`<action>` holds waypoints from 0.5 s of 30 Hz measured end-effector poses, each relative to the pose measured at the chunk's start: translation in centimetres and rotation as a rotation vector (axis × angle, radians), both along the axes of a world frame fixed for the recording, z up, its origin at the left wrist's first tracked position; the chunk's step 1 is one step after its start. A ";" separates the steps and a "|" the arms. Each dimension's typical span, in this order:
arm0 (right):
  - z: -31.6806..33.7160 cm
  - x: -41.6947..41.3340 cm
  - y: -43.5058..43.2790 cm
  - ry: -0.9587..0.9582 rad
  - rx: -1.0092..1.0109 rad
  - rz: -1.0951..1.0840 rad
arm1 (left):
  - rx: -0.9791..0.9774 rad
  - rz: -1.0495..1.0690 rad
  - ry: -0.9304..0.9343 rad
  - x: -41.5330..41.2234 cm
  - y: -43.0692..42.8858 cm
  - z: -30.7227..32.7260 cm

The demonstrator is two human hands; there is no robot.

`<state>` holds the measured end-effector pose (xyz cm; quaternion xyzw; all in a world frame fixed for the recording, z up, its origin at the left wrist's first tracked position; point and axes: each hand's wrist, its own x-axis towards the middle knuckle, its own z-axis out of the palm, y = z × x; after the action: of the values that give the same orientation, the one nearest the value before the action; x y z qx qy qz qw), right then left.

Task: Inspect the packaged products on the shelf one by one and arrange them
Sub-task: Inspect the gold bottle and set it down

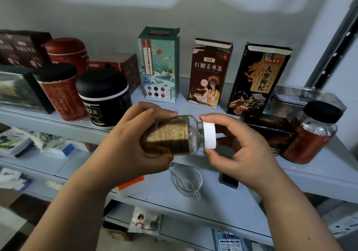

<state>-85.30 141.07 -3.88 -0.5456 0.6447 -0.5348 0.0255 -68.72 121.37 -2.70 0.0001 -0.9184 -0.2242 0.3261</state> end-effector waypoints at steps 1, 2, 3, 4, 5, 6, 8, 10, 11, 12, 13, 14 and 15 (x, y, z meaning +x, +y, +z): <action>0.0 0.0 0.0 -0.002 -0.006 0.008 | 0.040 -0.013 0.001 0.1 -0.1 0.0; 0.1 0.1 0.0 0.008 -0.009 0.010 | 0.077 -0.023 -0.002 0.2 -0.2 0.0; 0.1 0.1 0.0 0.024 -0.006 0.008 | 0.107 -0.030 -0.007 0.3 -0.2 -0.1; 0.1 0.1 0.0 0.037 -0.002 0.005 | 0.128 -0.034 -0.009 0.4 -0.3 -0.1; 0.2 0.1 0.0 0.036 0.009 -0.002 | 0.142 -0.035 -0.009 0.4 -0.3 -0.2; 0.1 0.1 -0.1 0.015 0.020 -0.006 | 0.149 -0.032 -0.007 0.5 -0.3 -0.2; 0.1 0.1 -0.2 -0.051 0.040 -0.012 | 0.139 -0.025 -0.003 0.5 -0.3 -0.3; 0.0 0.1 -0.5 -0.066 0.072 -0.042 | 0.118 -0.025 -0.001 0.5 -0.2 -0.5; 0.0 0.1 -0.6 -0.080 0.089 -0.060 | 0.117 -0.029 -0.002 0.4 -0.2 -0.6; -0.1 0.0 -0.6 -0.107 0.099 -0.065 | 0.124 -0.031 -0.003 0.4 -0.2 -0.7; -0.1 -0.1 -0.5 -0.134 0.129 -0.046 | 0.132 -0.032 -0.001 0.4 -0.2 -0.8; -0.3 -0.2 -0.3 -0.142 0.177 -0.018 | 0.133 -0.028 -0.001 0.4 -0.2 -0.9; -0.3 -0.3 -0.1 -0.135 0.223 0.019 | 0.128 -0.020 -0.003 0.4 -0.3 -0.9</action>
<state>-85.58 140.95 -4.18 -0.5081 0.6919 -0.4950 0.1343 -68.36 121.12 -3.63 0.0121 -0.9025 -0.2860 0.3219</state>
